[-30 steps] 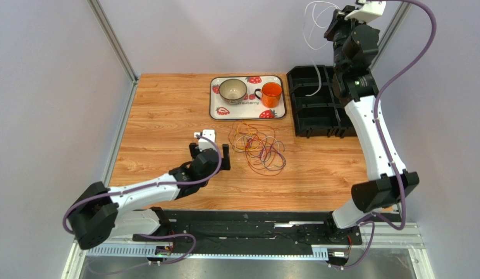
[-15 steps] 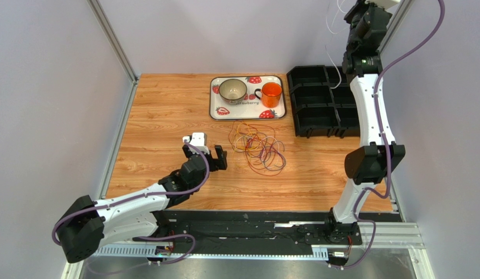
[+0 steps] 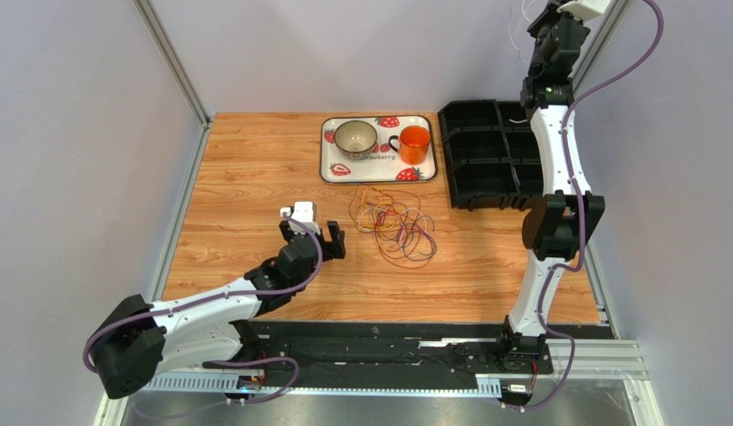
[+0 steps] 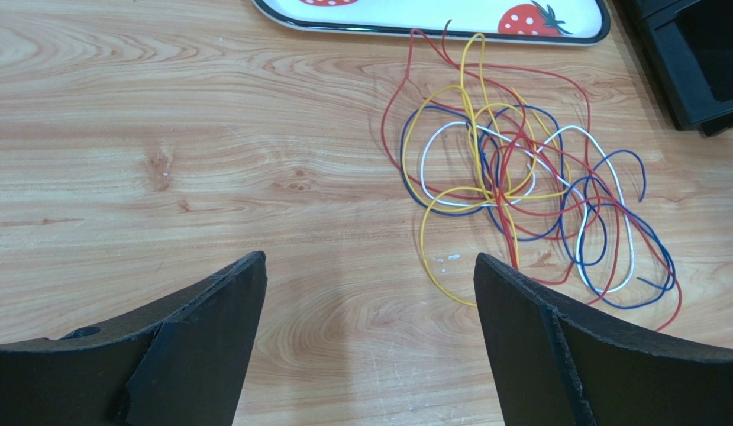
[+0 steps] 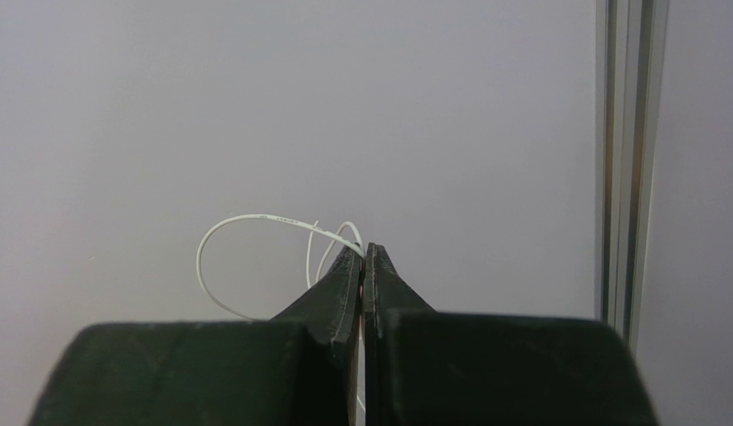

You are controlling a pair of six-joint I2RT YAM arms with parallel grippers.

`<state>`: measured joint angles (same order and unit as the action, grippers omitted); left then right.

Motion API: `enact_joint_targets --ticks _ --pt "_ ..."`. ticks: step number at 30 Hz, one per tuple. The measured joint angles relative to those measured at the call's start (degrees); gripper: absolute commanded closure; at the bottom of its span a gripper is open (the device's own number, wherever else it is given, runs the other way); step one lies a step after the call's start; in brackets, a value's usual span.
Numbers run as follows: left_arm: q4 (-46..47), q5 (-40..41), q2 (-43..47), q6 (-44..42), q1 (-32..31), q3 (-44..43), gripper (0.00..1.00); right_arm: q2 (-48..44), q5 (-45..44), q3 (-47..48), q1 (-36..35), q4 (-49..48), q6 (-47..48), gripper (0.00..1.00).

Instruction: Untangle the cables

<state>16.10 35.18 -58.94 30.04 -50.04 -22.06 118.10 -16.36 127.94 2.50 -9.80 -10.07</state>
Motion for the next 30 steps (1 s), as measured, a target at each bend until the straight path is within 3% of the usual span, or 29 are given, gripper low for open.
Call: enact_joint_targets --ticks 14,30 --pt "0.02 -0.20 -0.07 0.00 0.26 -0.02 0.06 6.88 1.75 0.59 5.31 -8.70 -6.43 1.00" --pt "0.00 -0.42 -0.07 0.02 0.68 -0.02 0.07 7.30 0.24 -10.93 5.46 -14.05 -6.64 1.00"
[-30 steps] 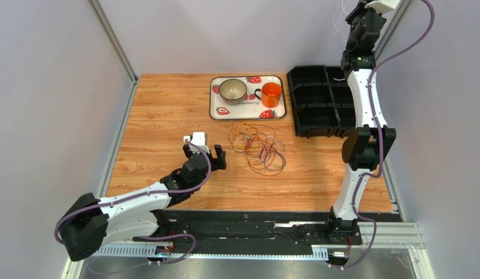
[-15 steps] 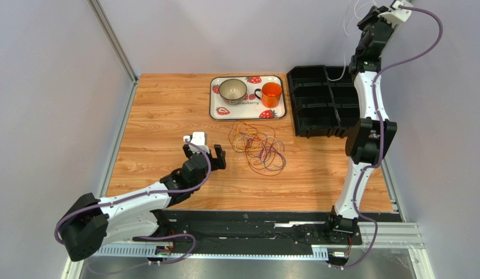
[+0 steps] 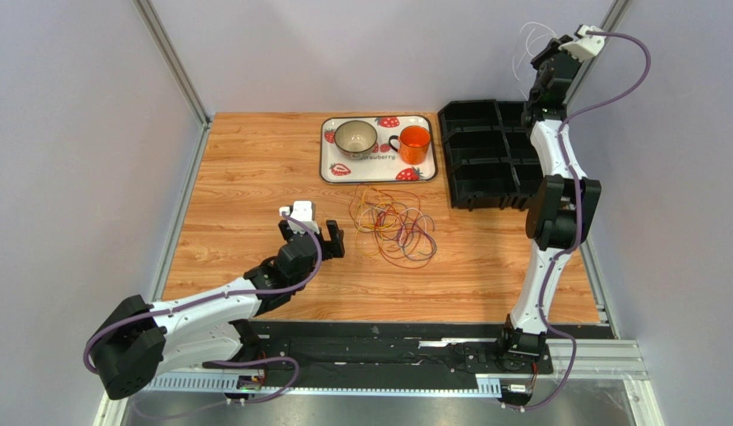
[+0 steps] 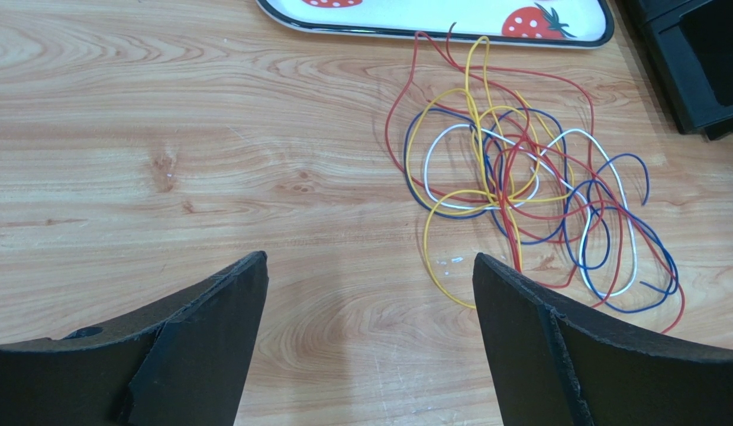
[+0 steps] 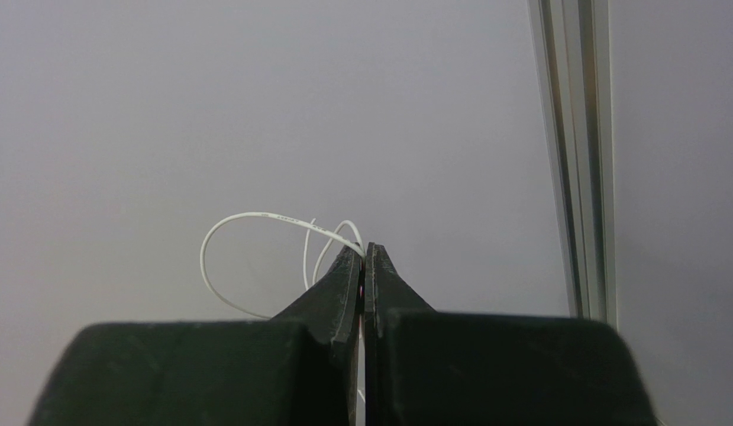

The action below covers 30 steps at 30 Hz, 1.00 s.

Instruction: Untangle the cables

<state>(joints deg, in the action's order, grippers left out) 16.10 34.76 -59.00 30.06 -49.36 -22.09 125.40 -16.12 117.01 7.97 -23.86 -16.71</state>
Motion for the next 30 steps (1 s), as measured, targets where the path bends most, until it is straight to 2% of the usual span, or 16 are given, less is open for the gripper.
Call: enact_joint_targets --ticks 9,16,22,30 --pt "0.00 -0.02 0.00 0.00 0.04 0.00 0.07 -0.04 -4.74 -7.65 0.94 -0.04 -0.66 1.00" --pt "0.00 -0.09 0.00 0.00 0.17 0.00 0.07 -0.04 -8.92 -11.21 1.75 3.87 -2.58 1.00" --pt "0.00 -0.22 0.02 0.00 0.26 0.00 0.07 0.61 -8.00 -11.50 2.49 3.63 -4.59 1.00" --pt "0.02 -0.22 0.02 0.00 0.31 0.00 0.08 7.19 -5.44 -5.09 3.17 5.86 -6.84 1.00"
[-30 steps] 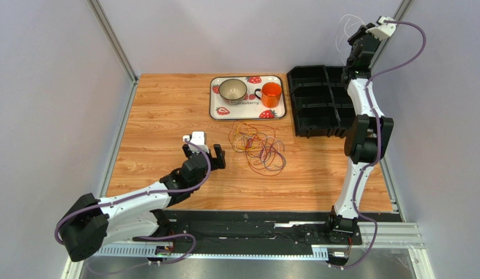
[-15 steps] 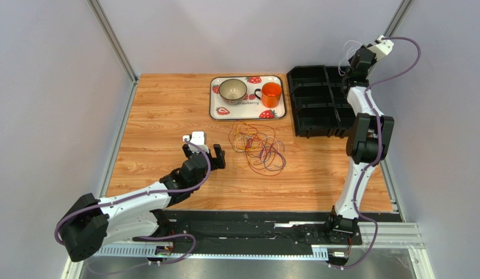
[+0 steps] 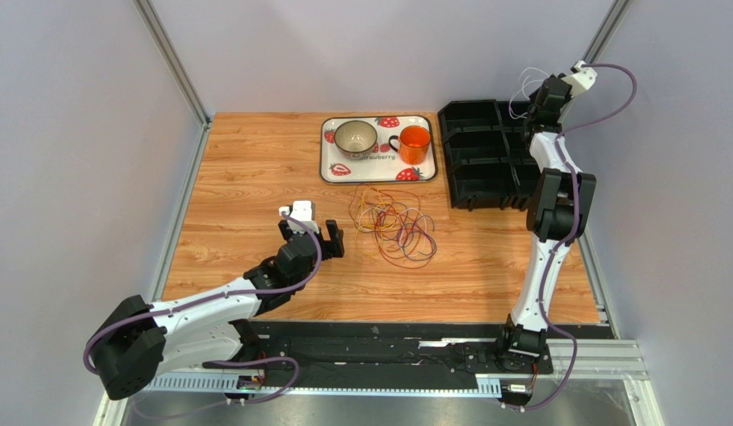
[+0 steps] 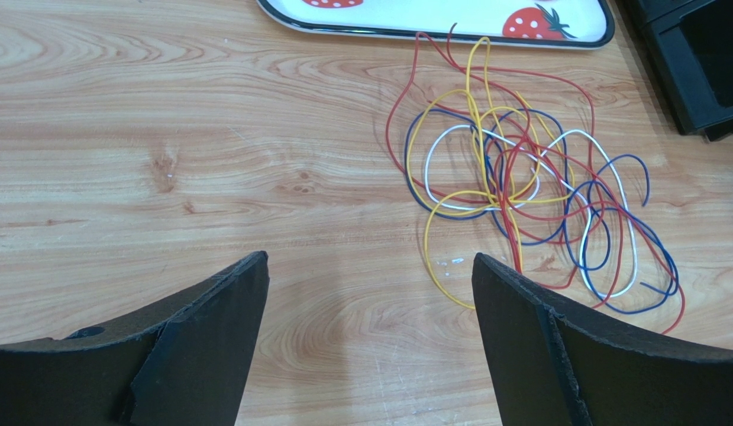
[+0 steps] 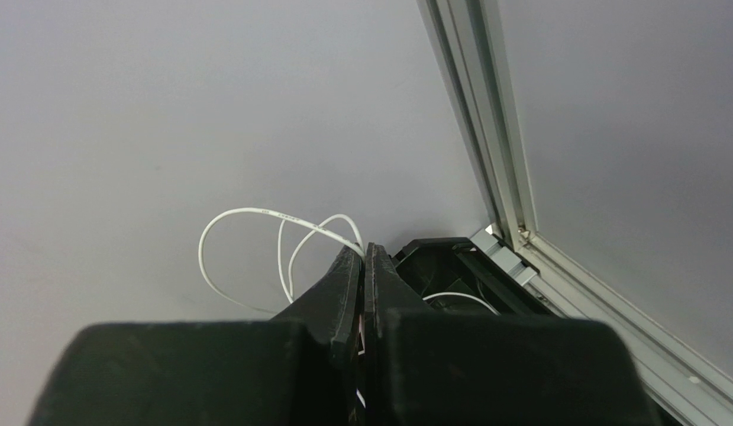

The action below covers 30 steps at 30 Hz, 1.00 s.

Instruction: Untangle the cables

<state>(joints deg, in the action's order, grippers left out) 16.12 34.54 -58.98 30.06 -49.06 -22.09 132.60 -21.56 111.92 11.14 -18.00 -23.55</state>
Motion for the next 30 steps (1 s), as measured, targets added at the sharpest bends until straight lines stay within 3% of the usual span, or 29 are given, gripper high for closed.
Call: enact_joint_targets --ticks 11,14,15,17,18,21,30 --pt "0.00 0.00 -0.02 0.00 0.09 0.00 0.08 7.13 5.42 4.90 1.07 2.84 -0.37 0.98" --pt "0.00 0.00 -0.02 0.00 0.13 0.00 0.08 7.13 5.68 4.76 1.07 2.69 0.42 0.87" --pt "0.00 -0.02 -0.02 0.00 0.13 -0.02 0.08 7.13 5.68 4.76 1.07 2.71 0.76 0.73" --pt "0.00 -0.02 -0.02 0.00 0.26 -0.02 0.08 7.13 5.73 4.74 1.07 3.04 1.33 0.58" --pt "0.00 0.00 -0.02 0.00 0.31 -0.02 0.08 7.13 5.57 4.76 1.09 3.23 1.40 0.41" --pt "0.00 -0.02 -0.02 0.00 0.35 -0.02 0.08 7.13 5.09 4.94 1.11 4.81 1.42 0.25" --pt "0.00 -0.04 -0.02 0.00 0.35 -0.02 0.08 5.81 2.21 5.51 1.22 9.29 -1.27 0.25"
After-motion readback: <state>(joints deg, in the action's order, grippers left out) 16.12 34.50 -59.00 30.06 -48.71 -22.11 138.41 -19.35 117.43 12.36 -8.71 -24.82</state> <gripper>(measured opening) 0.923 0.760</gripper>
